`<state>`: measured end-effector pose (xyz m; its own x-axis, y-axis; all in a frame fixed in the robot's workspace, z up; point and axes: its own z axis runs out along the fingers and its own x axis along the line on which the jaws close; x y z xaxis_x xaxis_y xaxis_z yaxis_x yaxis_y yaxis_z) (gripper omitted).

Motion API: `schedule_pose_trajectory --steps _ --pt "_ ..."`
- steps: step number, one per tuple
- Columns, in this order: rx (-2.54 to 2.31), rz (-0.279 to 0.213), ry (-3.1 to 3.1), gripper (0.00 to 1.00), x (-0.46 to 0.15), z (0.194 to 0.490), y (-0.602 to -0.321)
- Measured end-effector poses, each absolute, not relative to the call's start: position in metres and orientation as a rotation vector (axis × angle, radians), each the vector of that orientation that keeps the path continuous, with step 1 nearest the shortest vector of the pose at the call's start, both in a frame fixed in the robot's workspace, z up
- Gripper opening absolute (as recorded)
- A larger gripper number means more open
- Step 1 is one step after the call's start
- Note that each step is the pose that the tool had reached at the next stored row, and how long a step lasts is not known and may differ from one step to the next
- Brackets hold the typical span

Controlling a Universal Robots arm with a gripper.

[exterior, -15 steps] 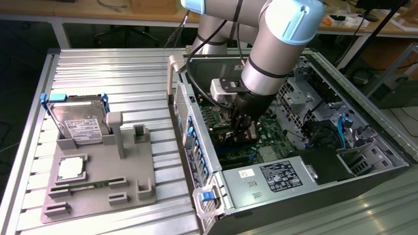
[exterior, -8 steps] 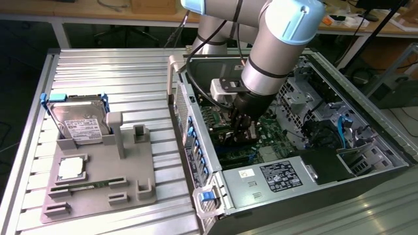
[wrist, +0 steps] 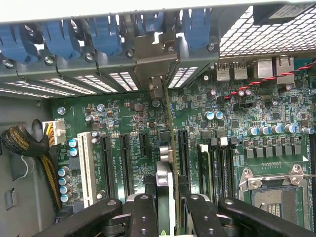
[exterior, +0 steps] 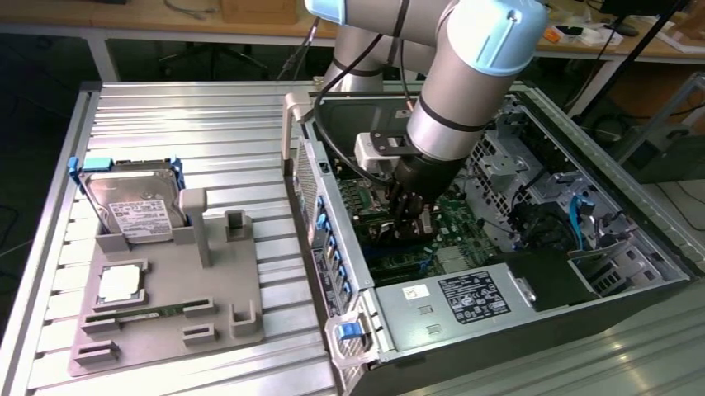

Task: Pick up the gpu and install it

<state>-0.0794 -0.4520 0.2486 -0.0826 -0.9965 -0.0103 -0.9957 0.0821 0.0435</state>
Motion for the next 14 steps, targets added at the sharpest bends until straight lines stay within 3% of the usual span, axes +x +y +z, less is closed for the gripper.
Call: schedule_pose_trajectory --steps 14 --pt "2.105 -0.069 -2.294 0.27 -0.0787 0.2567 -0.4522"
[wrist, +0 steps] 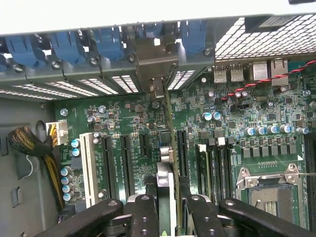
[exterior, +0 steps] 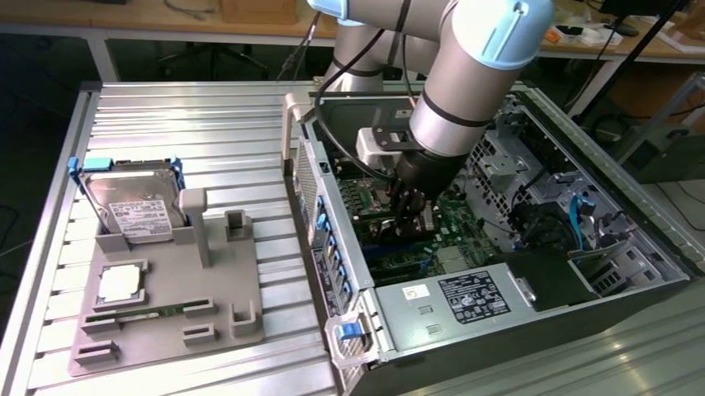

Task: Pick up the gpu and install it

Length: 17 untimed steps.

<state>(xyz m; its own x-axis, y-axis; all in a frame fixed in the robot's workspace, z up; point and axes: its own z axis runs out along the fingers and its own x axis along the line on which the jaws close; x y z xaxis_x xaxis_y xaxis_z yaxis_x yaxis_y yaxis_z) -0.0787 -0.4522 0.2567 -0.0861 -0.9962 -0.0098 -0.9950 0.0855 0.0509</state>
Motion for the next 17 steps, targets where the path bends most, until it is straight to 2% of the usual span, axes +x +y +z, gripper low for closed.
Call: schedule_pose_trajectory --steps 17 --pt "2.101 -0.071 -2.296 0.27 -0.0741 0.2566 -0.4536"
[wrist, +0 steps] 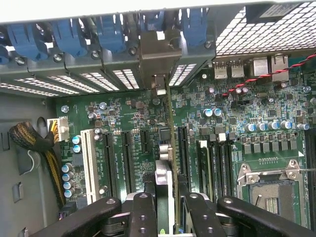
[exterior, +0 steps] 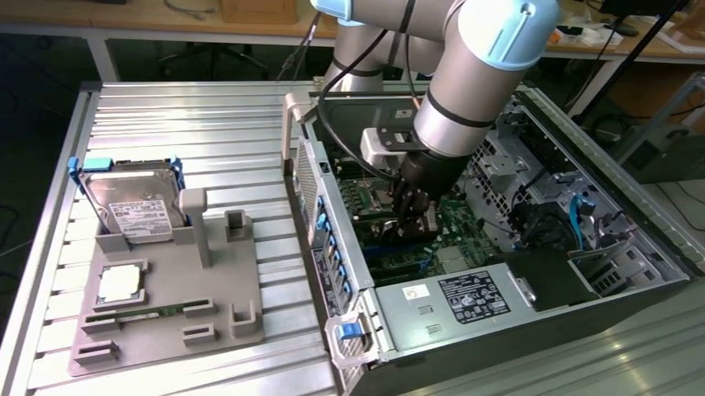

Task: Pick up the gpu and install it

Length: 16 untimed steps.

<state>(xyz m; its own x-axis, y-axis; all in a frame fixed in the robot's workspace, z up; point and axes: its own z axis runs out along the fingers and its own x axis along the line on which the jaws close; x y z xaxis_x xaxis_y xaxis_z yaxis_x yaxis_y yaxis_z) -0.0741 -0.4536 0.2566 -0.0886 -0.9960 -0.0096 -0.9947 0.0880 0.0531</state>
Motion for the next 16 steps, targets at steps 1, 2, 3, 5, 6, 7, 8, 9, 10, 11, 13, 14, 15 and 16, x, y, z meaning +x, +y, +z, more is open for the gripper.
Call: schedule_pose_trajectory --steps 1,2,3,5,6,7,8,9,10,11,13,14,15,16 --pt "2.101 -0.071 -2.296 0.27 -0.0741 0.2564 -0.4536" --pt "2.101 -0.071 -2.296 0.27 -0.0741 0.2561 -0.4536" --pt "2.101 -0.071 -2.296 0.27 -0.0741 0.2556 -0.4536" --pt "2.101 -0.071 -2.296 0.27 -0.0741 0.2545 -0.4536" --pt "2.101 -0.071 -2.296 0.27 -0.0741 0.2539 -0.4536" --pt "2.101 -0.071 -2.296 0.27 -0.0741 0.2533 -0.4536" --pt "2.101 -0.071 -2.296 0.27 -0.0741 0.2528 -0.4536" --pt "2.101 -0.071 -2.295 0.27 -0.0741 0.2523 -0.4536" --pt "2.101 -0.071 -2.295 0.27 -0.0742 0.252 -0.4536" --pt "2.101 -0.071 -2.295 0.27 -0.0742 0.2519 -0.4536" --pt "2.101 -0.071 -2.296 0.27 -0.0743 0.2516 -0.454" --pt "2.101 -0.071 -2.296 0.27 -0.0742 0.2516 -0.4544" --pt "2.101 -0.071 -2.296 0.27 -0.0742 0.2516 -0.4547" --pt "2.101 -0.071 -2.296 0.27 -0.0741 0.2516 -0.455"
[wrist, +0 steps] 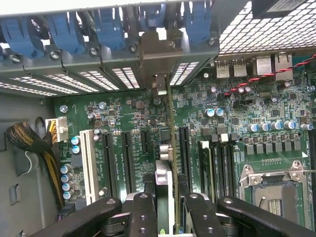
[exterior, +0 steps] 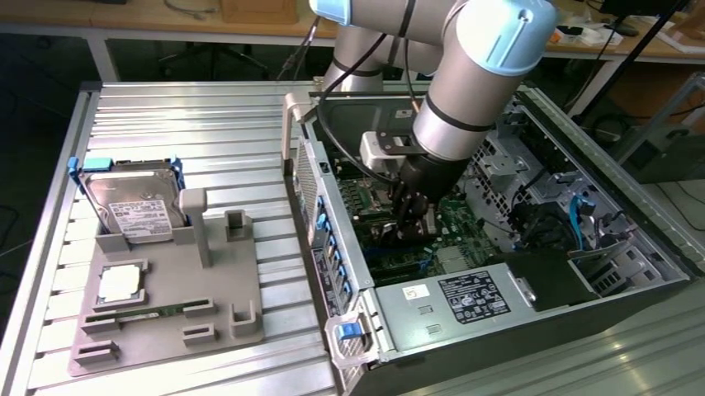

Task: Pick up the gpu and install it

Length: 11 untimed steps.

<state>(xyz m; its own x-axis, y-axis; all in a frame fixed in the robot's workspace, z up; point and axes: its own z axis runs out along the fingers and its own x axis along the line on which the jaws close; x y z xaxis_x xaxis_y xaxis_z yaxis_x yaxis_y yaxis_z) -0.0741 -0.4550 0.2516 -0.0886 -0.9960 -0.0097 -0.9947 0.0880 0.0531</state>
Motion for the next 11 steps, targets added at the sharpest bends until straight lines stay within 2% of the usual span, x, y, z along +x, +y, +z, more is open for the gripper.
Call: schedule_pose_trajectory --steps 11 --pt "2.101 -0.071 -2.296 0.27 -0.0765 0.2515 -0.4559"
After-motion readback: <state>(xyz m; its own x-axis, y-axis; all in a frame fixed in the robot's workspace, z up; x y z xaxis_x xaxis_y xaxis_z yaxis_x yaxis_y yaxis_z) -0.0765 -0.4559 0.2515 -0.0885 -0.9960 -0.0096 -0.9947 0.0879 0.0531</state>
